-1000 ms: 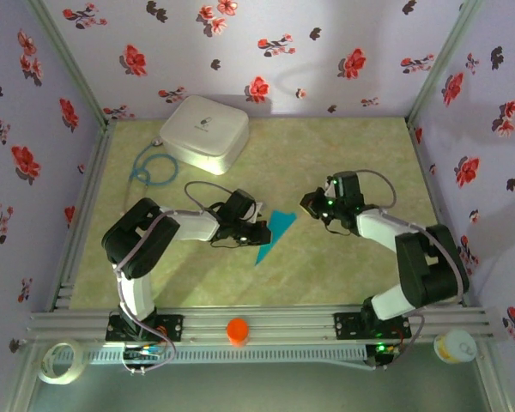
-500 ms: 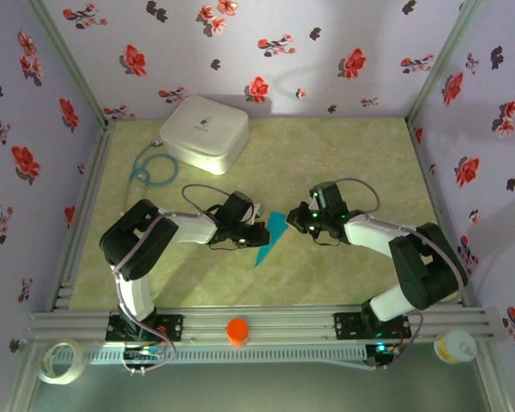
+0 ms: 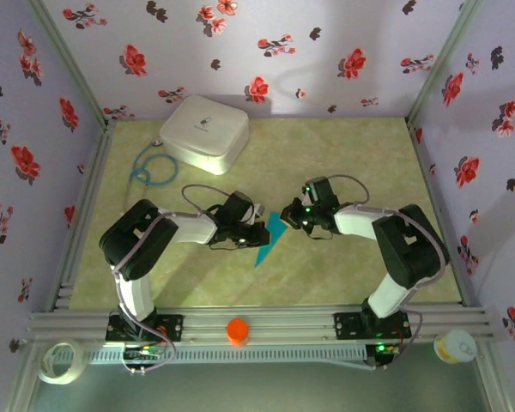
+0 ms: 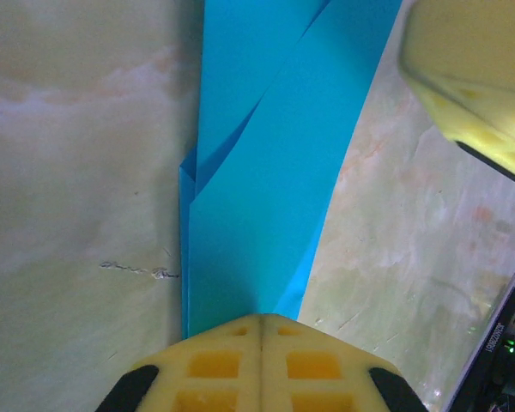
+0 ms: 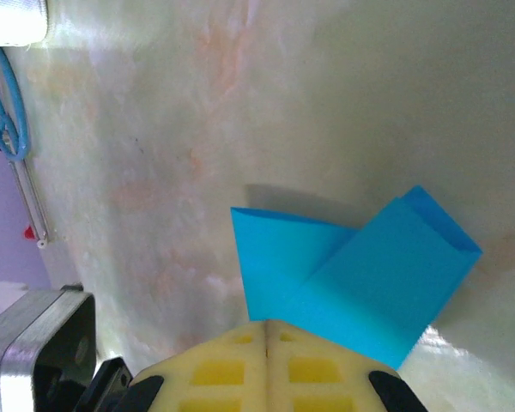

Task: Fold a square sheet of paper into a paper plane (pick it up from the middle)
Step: Fold the wing for the fifth time at the center of the table.

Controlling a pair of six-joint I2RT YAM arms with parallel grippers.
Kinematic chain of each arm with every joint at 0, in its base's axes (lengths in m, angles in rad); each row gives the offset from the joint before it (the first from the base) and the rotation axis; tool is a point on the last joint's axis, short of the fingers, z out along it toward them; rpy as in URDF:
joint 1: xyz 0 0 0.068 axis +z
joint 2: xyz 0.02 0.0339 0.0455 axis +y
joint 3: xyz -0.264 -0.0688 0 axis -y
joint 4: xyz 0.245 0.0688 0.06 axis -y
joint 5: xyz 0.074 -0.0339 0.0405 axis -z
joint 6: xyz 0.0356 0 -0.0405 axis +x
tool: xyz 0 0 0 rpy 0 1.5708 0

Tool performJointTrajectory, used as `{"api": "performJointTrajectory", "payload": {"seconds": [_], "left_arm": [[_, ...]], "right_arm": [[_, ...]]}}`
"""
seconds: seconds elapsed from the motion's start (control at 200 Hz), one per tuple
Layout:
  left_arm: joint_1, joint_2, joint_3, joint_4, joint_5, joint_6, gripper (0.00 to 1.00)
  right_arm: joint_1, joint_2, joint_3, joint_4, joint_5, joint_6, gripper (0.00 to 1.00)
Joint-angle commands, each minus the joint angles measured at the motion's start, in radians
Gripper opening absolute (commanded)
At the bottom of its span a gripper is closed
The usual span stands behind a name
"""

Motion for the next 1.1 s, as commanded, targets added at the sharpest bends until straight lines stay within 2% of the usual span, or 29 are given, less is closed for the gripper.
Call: {"api": "performJointTrajectory", "payload": {"seconds": [0.0, 0.255, 0.535, 0.735, 1.095], "left_arm": [[-0.001, 0.029, -0.013, -0.136, -0.031, -0.011, 0.0], [0.003, 0.036, -0.004, -0.147, -0.031, -0.011, 0.0], [0.003, 0.033, -0.007, -0.147, -0.035, -0.018, 0.0], [0.003, 0.026, -0.014, -0.138, -0.039, -0.022, 0.0], [0.005, 0.025, -0.033, -0.123, -0.042, -0.032, 0.0]], "right_arm": [[0.006, 0.057, 0.043, 0.026, -0.035, -0.016, 0.03], [-0.03, 0.131, 0.055, 0.014, -0.028, -0.046, 0.03], [-0.107, 0.092, 0.049, 0.016, -0.058, -0.063, 0.05], [-0.08, 0.042, 0.051, 0.005, -0.062, -0.058, 0.05], [-0.034, 0.049, 0.037, 0.016, -0.051, -0.055, 0.03]]}}
